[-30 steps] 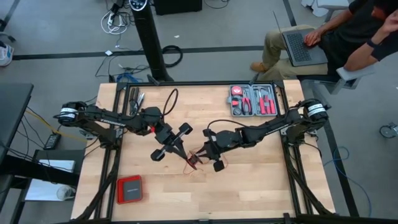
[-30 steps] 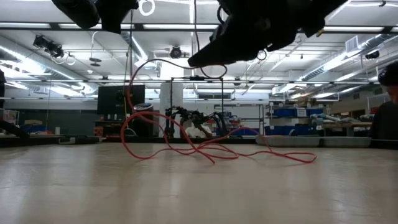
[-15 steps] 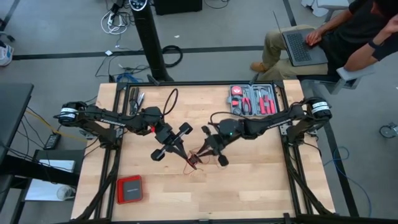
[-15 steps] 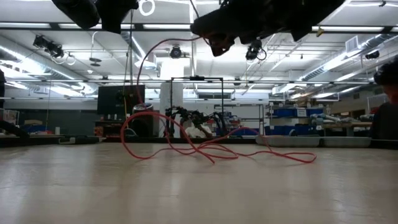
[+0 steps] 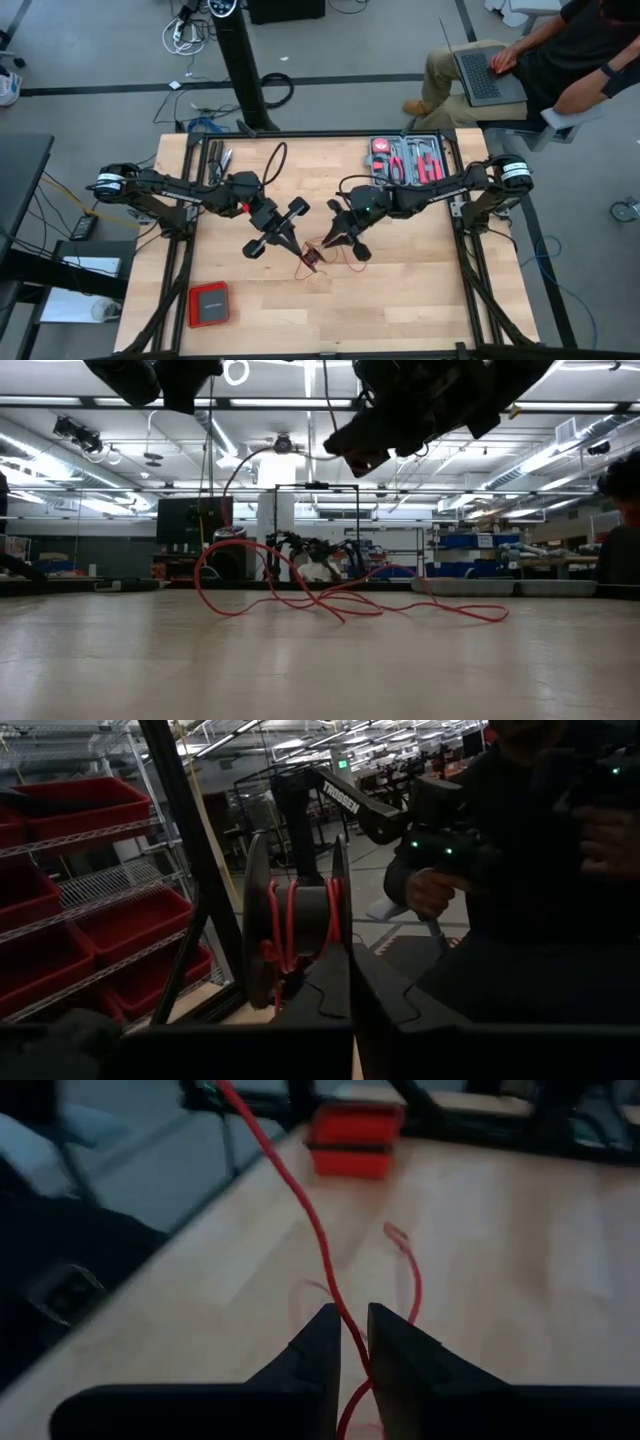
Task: Coil cords
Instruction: Coil the red cable wire onto the black spool
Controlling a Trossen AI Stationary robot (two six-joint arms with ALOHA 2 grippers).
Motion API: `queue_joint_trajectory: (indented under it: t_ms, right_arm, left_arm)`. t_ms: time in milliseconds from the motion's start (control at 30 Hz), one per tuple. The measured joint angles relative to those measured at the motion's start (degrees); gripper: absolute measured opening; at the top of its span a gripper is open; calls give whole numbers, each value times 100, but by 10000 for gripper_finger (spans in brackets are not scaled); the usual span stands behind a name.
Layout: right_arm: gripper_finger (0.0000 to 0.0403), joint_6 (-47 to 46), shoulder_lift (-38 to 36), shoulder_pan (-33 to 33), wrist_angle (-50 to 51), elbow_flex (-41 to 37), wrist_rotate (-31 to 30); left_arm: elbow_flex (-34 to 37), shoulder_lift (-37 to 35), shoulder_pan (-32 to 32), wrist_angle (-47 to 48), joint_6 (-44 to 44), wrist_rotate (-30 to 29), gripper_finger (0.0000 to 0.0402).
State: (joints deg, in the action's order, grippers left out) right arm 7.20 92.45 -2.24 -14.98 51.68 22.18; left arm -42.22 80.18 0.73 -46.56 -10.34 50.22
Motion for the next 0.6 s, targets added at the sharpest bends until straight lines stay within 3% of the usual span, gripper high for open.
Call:
queue_joint_trajectory:
  t_ms: [400,600]
  right_arm:
    - [137,-93,-363,-29,284,2,-197]
    - [146,86,-508,-185,284,2,-325]
  left_arm:
    - [2,0,1,41,10,-2,0]
    - [1,0,2,154,8,-96,0]
